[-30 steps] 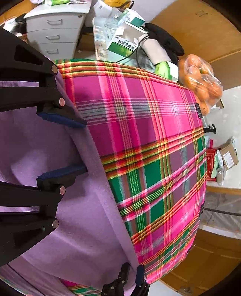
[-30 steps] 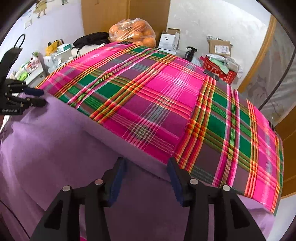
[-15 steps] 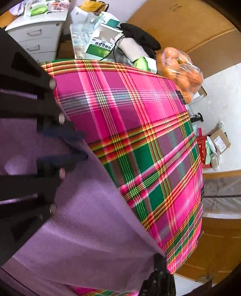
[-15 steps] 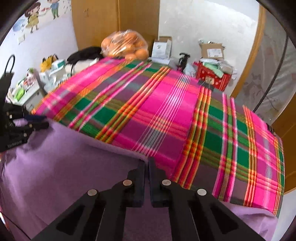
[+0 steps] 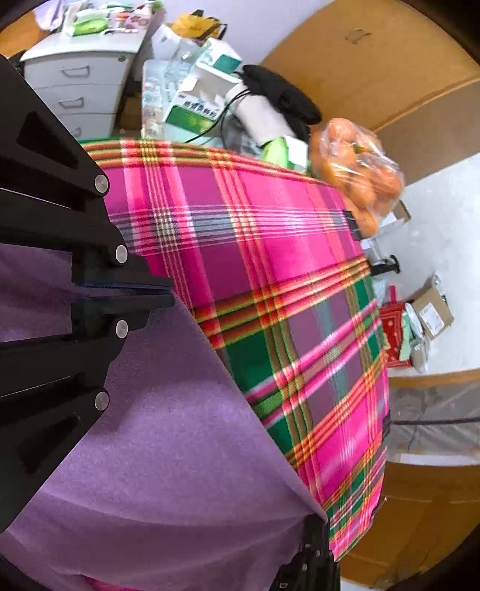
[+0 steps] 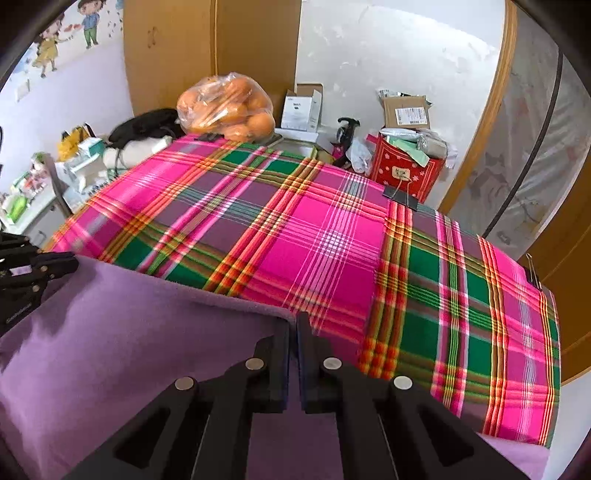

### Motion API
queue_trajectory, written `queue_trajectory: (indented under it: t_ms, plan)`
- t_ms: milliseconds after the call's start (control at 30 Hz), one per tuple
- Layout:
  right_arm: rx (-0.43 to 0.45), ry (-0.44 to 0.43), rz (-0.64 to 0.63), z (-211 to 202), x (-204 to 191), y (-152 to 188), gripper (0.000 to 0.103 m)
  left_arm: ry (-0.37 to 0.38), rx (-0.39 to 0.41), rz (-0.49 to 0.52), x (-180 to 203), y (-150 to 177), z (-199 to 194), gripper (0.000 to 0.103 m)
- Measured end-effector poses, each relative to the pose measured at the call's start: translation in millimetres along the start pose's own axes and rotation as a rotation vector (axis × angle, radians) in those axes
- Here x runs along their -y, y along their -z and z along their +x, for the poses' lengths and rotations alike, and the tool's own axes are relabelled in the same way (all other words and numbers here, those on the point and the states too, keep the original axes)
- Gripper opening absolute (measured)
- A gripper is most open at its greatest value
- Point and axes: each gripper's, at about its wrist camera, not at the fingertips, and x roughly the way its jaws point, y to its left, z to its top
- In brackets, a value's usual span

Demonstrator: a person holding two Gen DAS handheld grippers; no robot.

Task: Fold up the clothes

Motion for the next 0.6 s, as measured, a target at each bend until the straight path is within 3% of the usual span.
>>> queue_trajectory:
  t_ms: [200,300,433,600]
  plan:
    - [-0.055,0.037,-0.029,21,-9,1,0.006,-0.001,-0.004,-0.009,-1,-1,3,0.003]
    - [-0.019,0.017,0.020,5,1,4,0.013,0.019,-0.018,-0.044,-5,0,1,0.005]
    - [0.040,0.063,0.079,-35,13,15,0.018,0.056,-0.023,-0.108,-13,3,-9,0.006]
    - [0.049,-0.077,0.155,-83,12,55,0.018,0.086,0.019,-0.153,-16,14,-43,0.006]
